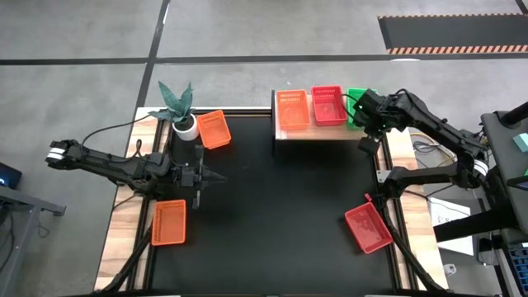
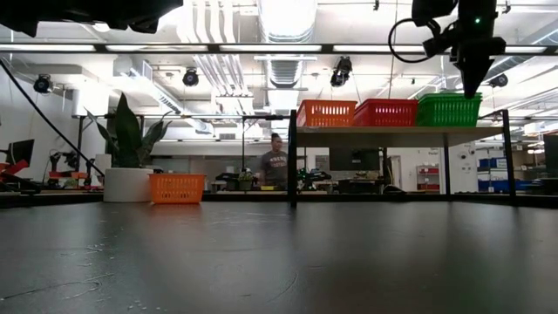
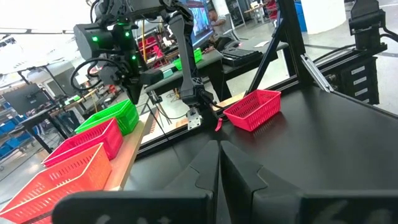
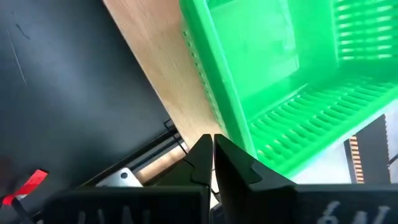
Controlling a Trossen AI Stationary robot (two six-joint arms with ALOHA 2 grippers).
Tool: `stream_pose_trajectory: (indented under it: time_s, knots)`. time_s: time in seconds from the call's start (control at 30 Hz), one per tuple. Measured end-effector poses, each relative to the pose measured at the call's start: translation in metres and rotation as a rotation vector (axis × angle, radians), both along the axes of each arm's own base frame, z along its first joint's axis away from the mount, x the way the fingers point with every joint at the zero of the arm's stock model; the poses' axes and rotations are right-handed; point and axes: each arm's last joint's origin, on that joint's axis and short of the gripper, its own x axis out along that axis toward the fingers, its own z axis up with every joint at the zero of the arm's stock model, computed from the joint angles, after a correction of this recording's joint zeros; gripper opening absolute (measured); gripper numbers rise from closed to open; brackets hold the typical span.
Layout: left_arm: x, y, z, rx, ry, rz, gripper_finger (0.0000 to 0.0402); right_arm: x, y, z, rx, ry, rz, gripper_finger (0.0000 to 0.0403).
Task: Stack baskets on shelf by color
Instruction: Stack the top orange bin on the other orange bin on the shelf
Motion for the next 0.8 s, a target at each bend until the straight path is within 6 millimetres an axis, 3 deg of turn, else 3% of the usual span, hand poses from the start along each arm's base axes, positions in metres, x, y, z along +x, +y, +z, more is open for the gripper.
stream_pose_trajectory:
  time_s: [0.53, 0.7, 0.8]
  knots:
    - [0.000, 0.000, 0.000, -0.001, -0.003, 0.000, 0.0000, 0.000, -0.002, 0.001, -0.060, 0.022, -0.013, 0.0008]
    - [0.000, 0.000, 0.000, -0.001, -0.003, 0.000, 0.0000, 0.009, 0.000, 0.007, 0.065, -0.188, 0.025, 0.0009]
    - [0.000, 0.000, 0.000, -0.001, -0.008, 0.000, 0.0000, 0.021, -0.001, 0.014, 0.042, -0.311, 0.052, 0.0008]
